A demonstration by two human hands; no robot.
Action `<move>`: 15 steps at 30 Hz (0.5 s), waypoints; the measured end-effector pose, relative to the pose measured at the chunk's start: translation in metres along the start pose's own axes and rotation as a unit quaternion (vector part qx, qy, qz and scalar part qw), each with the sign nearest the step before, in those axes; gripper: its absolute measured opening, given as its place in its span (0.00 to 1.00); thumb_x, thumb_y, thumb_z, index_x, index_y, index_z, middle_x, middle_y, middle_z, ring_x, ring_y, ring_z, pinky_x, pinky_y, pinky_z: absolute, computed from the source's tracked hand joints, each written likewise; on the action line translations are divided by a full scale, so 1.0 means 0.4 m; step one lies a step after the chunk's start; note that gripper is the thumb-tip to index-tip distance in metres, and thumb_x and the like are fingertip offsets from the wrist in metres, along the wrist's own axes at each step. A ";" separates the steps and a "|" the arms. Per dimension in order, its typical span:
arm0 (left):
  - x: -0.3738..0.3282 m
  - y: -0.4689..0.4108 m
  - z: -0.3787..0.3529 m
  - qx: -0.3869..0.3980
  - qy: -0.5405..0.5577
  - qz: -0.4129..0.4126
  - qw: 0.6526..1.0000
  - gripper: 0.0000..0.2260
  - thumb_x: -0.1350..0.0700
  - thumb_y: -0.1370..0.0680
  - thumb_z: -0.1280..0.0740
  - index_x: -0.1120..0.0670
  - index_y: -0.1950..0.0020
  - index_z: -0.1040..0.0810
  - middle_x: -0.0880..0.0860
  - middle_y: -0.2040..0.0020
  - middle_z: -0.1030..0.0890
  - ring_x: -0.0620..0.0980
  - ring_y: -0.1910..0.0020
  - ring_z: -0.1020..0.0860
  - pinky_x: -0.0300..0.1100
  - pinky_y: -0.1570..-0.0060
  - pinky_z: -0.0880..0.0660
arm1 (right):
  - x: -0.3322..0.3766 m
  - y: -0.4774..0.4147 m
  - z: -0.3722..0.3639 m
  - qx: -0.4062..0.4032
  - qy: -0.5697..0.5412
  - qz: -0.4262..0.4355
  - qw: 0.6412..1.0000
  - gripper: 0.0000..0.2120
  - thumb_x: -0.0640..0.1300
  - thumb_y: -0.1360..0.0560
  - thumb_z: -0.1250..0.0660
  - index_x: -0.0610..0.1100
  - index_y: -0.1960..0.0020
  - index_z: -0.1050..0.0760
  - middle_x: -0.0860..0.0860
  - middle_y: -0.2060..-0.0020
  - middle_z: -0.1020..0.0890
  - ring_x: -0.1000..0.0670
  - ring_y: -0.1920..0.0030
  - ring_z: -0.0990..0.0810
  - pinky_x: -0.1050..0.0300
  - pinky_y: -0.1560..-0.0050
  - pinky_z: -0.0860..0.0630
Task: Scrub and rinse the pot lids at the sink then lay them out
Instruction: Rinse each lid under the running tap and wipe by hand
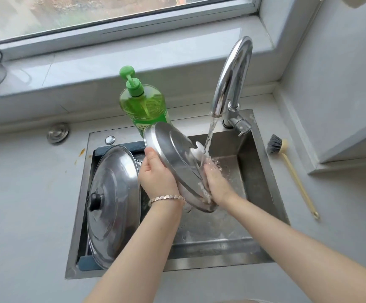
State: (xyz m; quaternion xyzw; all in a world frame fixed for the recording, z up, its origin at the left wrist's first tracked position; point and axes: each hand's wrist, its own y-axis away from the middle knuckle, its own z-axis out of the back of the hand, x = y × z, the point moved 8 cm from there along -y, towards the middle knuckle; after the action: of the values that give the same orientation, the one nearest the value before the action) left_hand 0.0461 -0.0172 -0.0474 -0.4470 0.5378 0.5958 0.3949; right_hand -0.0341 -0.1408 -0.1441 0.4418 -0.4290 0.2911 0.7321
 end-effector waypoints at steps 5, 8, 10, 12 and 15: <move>0.017 -0.020 0.015 -0.065 0.009 0.032 0.997 0.21 0.49 0.19 0.42 0.52 0.72 0.39 0.43 0.78 0.35 0.41 0.76 0.37 0.34 0.73 0.36 | 0.157 0.138 -0.036 -0.010 0.131 0.217 0.967 0.27 0.58 0.23 0.60 0.52 0.26 0.56 0.60 0.26 0.51 0.62 0.26 0.56 0.66 0.27 0.58; 0.025 -0.024 0.026 -0.088 0.032 0.058 0.994 0.18 0.48 0.20 0.42 0.52 0.69 0.34 0.47 0.71 0.32 0.43 0.71 0.33 0.30 0.73 0.34 | 0.104 0.100 -0.009 0.005 0.113 0.183 0.977 0.24 0.56 0.20 0.56 0.52 0.25 0.51 0.59 0.25 0.48 0.62 0.26 0.55 0.62 0.26 0.58; 0.024 -0.020 0.028 -0.094 0.050 0.064 0.992 0.18 0.48 0.20 0.41 0.51 0.69 0.32 0.46 0.70 0.30 0.42 0.71 0.32 0.29 0.72 0.32 | 0.066 0.075 0.026 -0.013 0.087 0.095 0.992 0.24 0.54 0.18 0.56 0.50 0.24 0.51 0.58 0.25 0.50 0.61 0.26 0.56 0.61 0.27 0.59; 0.022 -0.018 0.025 -0.096 0.048 0.064 0.992 0.17 0.48 0.20 0.41 0.51 0.68 0.30 0.46 0.69 0.29 0.42 0.70 0.31 0.30 0.70 0.32 | 0.098 0.087 0.018 -0.019 0.143 0.121 0.982 0.24 0.53 0.18 0.57 0.49 0.24 0.52 0.58 0.25 0.51 0.61 0.27 0.58 0.62 0.27 0.60; 0.018 -0.019 0.020 -0.098 0.030 0.059 0.993 0.17 0.48 0.20 0.41 0.52 0.67 0.29 0.47 0.68 0.26 0.46 0.65 0.27 0.36 0.62 0.29 | 0.200 0.152 -0.051 -0.024 0.222 0.294 0.929 0.25 0.53 0.21 0.57 0.48 0.26 0.51 0.58 0.27 0.48 0.59 0.26 0.54 0.61 0.26 0.60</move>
State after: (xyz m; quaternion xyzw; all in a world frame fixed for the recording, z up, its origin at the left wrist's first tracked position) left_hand 0.0503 -0.0083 -0.0561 -0.4689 0.5136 0.6544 0.2968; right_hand -0.0384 -0.0919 -0.0539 0.2020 -0.3728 0.5741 0.7004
